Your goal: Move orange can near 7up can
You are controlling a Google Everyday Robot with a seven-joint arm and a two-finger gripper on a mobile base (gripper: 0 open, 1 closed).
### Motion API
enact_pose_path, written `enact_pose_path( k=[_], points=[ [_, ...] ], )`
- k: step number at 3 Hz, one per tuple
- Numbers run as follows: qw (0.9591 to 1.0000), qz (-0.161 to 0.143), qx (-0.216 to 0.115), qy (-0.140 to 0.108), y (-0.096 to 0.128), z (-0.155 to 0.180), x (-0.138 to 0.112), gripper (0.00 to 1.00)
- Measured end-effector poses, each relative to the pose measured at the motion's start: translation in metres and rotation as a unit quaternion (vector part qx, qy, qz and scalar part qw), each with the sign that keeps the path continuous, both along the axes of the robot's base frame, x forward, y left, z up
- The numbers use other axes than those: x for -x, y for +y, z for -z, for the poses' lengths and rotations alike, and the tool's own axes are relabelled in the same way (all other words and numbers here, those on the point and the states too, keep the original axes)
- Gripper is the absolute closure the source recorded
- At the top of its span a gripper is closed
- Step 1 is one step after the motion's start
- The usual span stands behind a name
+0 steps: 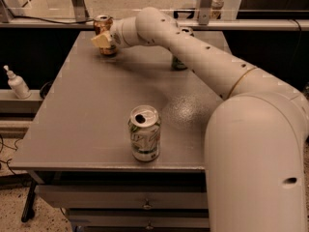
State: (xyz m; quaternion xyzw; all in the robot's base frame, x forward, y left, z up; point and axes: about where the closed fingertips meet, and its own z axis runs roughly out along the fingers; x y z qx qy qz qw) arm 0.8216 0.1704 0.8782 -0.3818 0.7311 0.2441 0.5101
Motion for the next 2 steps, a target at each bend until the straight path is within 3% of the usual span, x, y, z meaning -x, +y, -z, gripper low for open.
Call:
enact_pose_path(
  k=[2],
  points=[
    [0.9997, -0.023, -0.007, -0.002, -0.028, -0.025, 0.054, 1.00]
  ],
)
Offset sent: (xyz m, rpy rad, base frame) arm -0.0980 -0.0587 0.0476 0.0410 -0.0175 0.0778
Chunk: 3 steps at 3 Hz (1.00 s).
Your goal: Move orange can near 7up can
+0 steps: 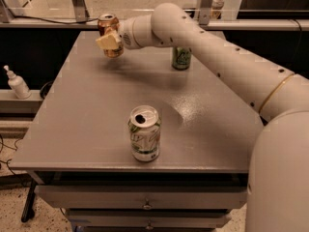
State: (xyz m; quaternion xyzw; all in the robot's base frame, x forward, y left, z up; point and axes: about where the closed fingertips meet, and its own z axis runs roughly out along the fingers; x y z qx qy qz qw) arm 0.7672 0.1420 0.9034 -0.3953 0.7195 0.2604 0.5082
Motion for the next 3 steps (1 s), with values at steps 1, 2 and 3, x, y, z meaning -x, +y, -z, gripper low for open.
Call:
enact_pose_path(
  k=[1, 2, 3],
  points=[
    [0.9999, -0.016, -0.004, 0.002, -0.031, -0.006, 0.034, 1.00],
    [0.9996, -0.029, 0.000, -0.004, -0.092, -0.007, 0.061, 1.00],
    [0.9996, -0.029, 0.000, -0.004, -0.092, -0.007, 0.061, 1.00]
  ],
)
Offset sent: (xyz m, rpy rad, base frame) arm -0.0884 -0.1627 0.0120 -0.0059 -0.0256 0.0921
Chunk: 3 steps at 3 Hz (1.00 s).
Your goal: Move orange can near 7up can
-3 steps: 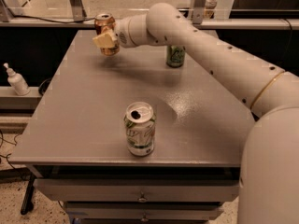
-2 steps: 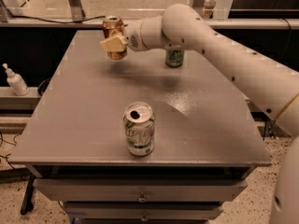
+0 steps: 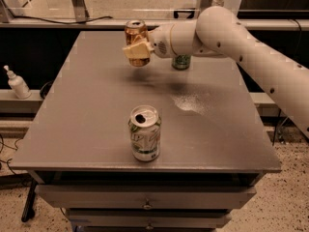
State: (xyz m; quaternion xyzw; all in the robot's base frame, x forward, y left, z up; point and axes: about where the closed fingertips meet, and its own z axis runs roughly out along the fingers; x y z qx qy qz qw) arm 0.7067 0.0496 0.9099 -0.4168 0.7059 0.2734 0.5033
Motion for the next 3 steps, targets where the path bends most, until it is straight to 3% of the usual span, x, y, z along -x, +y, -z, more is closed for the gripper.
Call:
enact_pose_path(
  k=[1, 3],
  points=[
    [0.9997, 0.015, 0.017, -0.008, -0.024, -0.014, 0.000, 1.00],
    [0.9957, 0.069, 0.058, -0.024, -0.103, -0.056, 0.020, 1.00]
  ],
)
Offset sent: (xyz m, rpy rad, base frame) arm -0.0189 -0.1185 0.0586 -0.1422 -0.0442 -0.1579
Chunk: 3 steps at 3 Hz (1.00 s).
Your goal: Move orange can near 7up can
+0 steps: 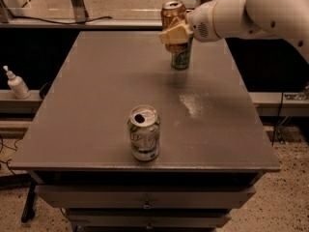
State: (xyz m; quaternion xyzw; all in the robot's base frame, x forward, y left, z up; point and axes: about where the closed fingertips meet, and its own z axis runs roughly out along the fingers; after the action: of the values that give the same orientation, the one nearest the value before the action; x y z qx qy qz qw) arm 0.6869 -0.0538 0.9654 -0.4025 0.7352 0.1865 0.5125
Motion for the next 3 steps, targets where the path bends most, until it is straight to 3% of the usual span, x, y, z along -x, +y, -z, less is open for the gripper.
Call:
enact_pose_path(
  k=[1, 3],
  points=[
    [0.9995, 0.031, -0.009, -0.003, -0.048, -0.009, 0.020, 1.00],
    [0.9996, 0.021, -0.015, 0.011, -0.059, -0.006, 0.026, 1.00]
  ],
)
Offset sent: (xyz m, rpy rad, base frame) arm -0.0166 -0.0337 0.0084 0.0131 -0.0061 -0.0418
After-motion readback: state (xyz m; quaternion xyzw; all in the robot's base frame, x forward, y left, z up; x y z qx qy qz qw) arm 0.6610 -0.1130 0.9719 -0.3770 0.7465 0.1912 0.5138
